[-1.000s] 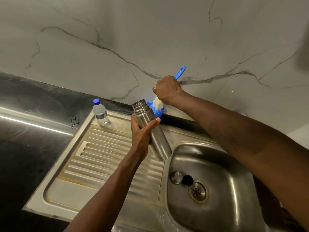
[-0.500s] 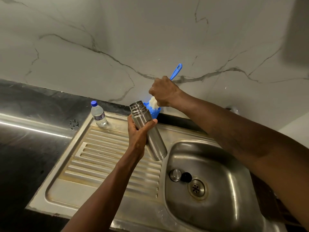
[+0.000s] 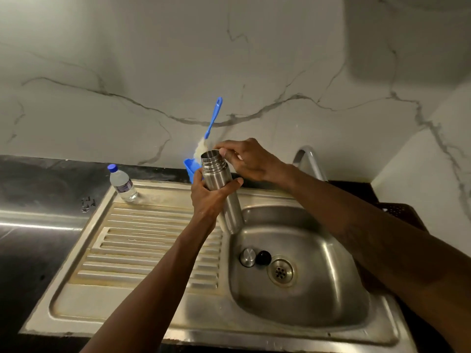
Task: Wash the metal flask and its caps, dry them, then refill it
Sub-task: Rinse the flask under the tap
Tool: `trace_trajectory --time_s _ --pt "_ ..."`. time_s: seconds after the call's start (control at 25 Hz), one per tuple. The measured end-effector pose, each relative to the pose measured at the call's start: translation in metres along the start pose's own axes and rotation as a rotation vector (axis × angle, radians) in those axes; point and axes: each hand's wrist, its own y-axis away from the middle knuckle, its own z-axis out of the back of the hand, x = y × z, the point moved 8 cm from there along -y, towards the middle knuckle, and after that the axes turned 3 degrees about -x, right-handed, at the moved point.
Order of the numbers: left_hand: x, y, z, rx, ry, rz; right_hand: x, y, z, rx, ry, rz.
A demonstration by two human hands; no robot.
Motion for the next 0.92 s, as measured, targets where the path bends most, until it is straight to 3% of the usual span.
trace_trajectory --time_s 0.12,0.32,0.4,0.52,0.56,0.6,0.68,0.76,0.92 --pt "-0.001 0.013 -0.040 0.061 -0.086 -0.070 -0.032 0.051 0.013 -0.070 -0.168 -0.232" --pt "0.027 0.047 -0.111 0.237 -0.312 -0.129 -0.081 0.130 0.014 -0.126 -0.151 -0.458" --pt "0.042 0.055 -0.137 0.467 -0.417 -0.160 -0.101 0.157 0.016 -0.157 -0.142 -0.520" --pt "0.074 0.058 -0.164 0.912 -0.948 -0.177 -0.129 0.201 0.013 -0.173 -0.132 -0.592" --pt "0.080 0.049 -0.166 0.914 -1.054 -0.149 -0.139 0.214 0.009 -0.166 -0.120 -0.621" --pt "0.083 0.034 -0.168 0.814 -1.074 -0.115 -0.149 0.225 0.005 -0.162 -0.112 -0.650" --pt "0.075 0.008 -0.174 0.473 -0.904 -0.041 -0.168 0.242 -0.001 -0.152 -0.098 -0.704" --pt "0.066 0.000 -0.192 0.278 -0.769 -0.068 -0.181 0.251 -0.003 -0.149 -0.135 -0.740" --pt "0.074 -0.002 -0.237 0.292 -0.803 -0.088 -0.199 0.257 0.003 -0.156 -0.166 -0.780"
